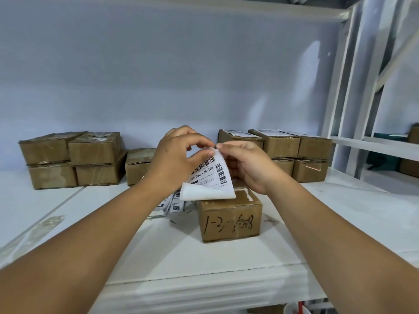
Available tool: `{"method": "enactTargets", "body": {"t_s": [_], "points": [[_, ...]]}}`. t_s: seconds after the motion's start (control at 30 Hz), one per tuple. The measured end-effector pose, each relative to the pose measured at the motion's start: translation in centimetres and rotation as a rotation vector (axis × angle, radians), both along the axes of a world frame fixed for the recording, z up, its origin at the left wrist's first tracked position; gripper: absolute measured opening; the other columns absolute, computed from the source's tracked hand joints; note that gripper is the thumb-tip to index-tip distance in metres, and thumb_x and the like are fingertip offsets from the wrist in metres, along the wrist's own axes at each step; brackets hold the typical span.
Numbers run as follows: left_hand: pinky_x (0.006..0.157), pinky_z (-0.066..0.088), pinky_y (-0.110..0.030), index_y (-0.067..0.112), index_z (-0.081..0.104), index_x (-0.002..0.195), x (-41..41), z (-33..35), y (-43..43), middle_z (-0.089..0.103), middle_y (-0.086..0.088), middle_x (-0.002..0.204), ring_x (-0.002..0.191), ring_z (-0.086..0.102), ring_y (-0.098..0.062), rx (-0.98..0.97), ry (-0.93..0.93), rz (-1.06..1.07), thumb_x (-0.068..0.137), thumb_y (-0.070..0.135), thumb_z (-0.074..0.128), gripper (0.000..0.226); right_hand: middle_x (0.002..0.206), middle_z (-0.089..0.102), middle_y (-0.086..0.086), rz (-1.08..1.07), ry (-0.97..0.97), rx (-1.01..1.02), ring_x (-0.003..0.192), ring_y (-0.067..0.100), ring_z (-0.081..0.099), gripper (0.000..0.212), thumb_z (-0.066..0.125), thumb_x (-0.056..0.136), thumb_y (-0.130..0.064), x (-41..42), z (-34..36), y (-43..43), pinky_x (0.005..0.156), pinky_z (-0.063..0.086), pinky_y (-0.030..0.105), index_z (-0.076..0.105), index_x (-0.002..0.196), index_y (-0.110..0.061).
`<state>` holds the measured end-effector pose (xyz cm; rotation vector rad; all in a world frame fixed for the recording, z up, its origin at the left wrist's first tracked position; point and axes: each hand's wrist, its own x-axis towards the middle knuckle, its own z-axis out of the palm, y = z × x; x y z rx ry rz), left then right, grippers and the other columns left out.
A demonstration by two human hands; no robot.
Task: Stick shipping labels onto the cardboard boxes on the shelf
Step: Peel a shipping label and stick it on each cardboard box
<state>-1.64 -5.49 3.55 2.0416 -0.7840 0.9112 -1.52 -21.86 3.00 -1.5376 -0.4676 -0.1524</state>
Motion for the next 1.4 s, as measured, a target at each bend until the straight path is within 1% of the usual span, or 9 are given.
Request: {"method": "enactTargets", "body": {"t_s": [0.13, 0.23, 0.33, 0.5, 0.73, 0.97, 1.13, 1.23, 1.4], "points": [[0.079, 0.033, -0.012, 0.024, 0.074, 0.095, 0.0, -0.2, 0.0, 0.045, 0.011, 0.088, 0.093, 0.043, -0.009, 0.057, -0.140, 0.099, 0.081, 0.030, 0.070, 0.015, 0.072, 0.060, 0.008, 0.014, 0.004, 0.003, 0.072, 0.025, 0.056, 0.026, 0.059, 0.091, -0.021, 0.2, 0.0, -0.1, 0.070, 0.039, 0.035, 0.069, 0.068, -0.018], [0.075, 0.041, -0.027, 0.021, 0.074, 0.094, -0.3, 0.0, 0.0, 0.042, 0.010, 0.097, 0.083, 0.045, -0.009, 0.052, -0.166, 0.111, 0.080, 0.029, 0.072, 0.016, 0.072, 0.056, 0.009, 0.019, 0.004, -0.009, 0.070, 0.023, 0.053, 0.013, 0.065, 0.079, -0.025, 0.3, 0.0, -0.2, 0.067, 0.040, 0.031, 0.066, 0.070, -0.016], [0.070, 0.045, -0.032, 0.020, 0.074, 0.088, -0.5, 0.0, -0.1, 0.039, 0.010, 0.102, 0.076, 0.041, -0.008, 0.076, -0.223, 0.134, 0.078, 0.027, 0.074, 0.012, 0.069, 0.055, 0.006, 0.048, 0.002, -0.027, 0.063, 0.017, 0.051, 0.008, 0.062, 0.076, -0.021, 0.4, 0.1, -0.3, 0.059, 0.038, 0.027, 0.062, 0.073, -0.013], [0.057, 0.043, -0.030, 0.016, 0.073, 0.081, -0.1, -0.1, 0.0, 0.049, -0.008, 0.105, 0.069, 0.037, -0.008, 0.172, -0.343, 0.141, 0.077, 0.028, 0.070, 0.013, 0.059, 0.053, 0.000, 0.081, -0.006, -0.008, 0.056, 0.014, 0.047, 0.024, 0.050, 0.091, -0.006, 0.3, 0.1, -0.3, 0.053, 0.036, 0.023, 0.059, 0.071, -0.013], [0.053, 0.043, -0.031, 0.013, 0.069, 0.075, 0.0, 0.0, -0.1, 0.044, 0.002, 0.104, 0.066, 0.038, -0.009, 0.207, -0.404, 0.122, 0.076, 0.026, 0.066, 0.014, 0.070, 0.047, 0.005, 0.051, 0.042, 0.008, 0.065, 0.016, 0.047, 0.011, 0.053, 0.085, -0.012, 0.6, 0.0, -0.3, 0.060, 0.038, 0.025, 0.056, 0.075, -0.014], [0.082, 0.043, -0.030, 0.022, 0.064, 0.089, 0.0, 0.0, 0.1, 0.064, 0.013, 0.099, 0.097, 0.044, -0.007, 0.080, -0.216, 0.098, 0.088, 0.028, 0.062, 0.007, 0.057, 0.046, -0.004, -0.167, 0.099, 0.149, 0.052, 0.012, 0.045, 0.025, 0.049, 0.090, -0.010, 0.9, 0.2, -1.1, 0.052, 0.035, 0.024, 0.047, 0.065, -0.016], [0.084, 0.045, -0.024, 0.021, 0.062, 0.090, -0.9, 0.4, 0.1, 0.057, 0.024, 0.084, 0.089, 0.052, -0.004, -0.054, -0.193, 0.065, 0.091, 0.021, 0.060, 0.002, 0.056, 0.044, 0.000, -0.295, 0.155, 0.247, 0.062, 0.022, 0.041, 0.028, 0.050, 0.088, -0.010, 1.4, 0.1, -1.9, 0.053, 0.033, 0.029, 0.044, 0.061, -0.016], [0.081, 0.046, -0.016, 0.024, 0.057, 0.086, -0.9, 0.7, 0.3, 0.059, 0.022, 0.080, 0.083, 0.058, -0.001, -0.218, -0.151, -0.006, 0.090, 0.017, 0.061, 0.009, 0.056, 0.047, -0.001, -0.397, 0.186, 0.303, 0.056, 0.016, 0.040, 0.020, 0.049, 0.087, -0.011, 1.5, 0.1, -2.4, 0.046, 0.030, 0.024, 0.053, 0.068, -0.014], [0.076, 0.052, -0.031, 0.031, 0.053, 0.079, -0.2, 1.1, 0.8, 0.061, 0.010, 0.078, 0.077, 0.061, -0.014, -0.495, -0.104, -0.055, 0.090, 0.014, 0.061, 0.022, 0.038, 0.037, -0.009, -0.563, 0.207, 0.475, 0.047, 0.012, 0.031, 0.024, 0.050, 0.085, -0.012, 1.7, 0.1, -3.1, 0.044, 0.024, 0.022, 0.047, 0.062, -0.015]]}}
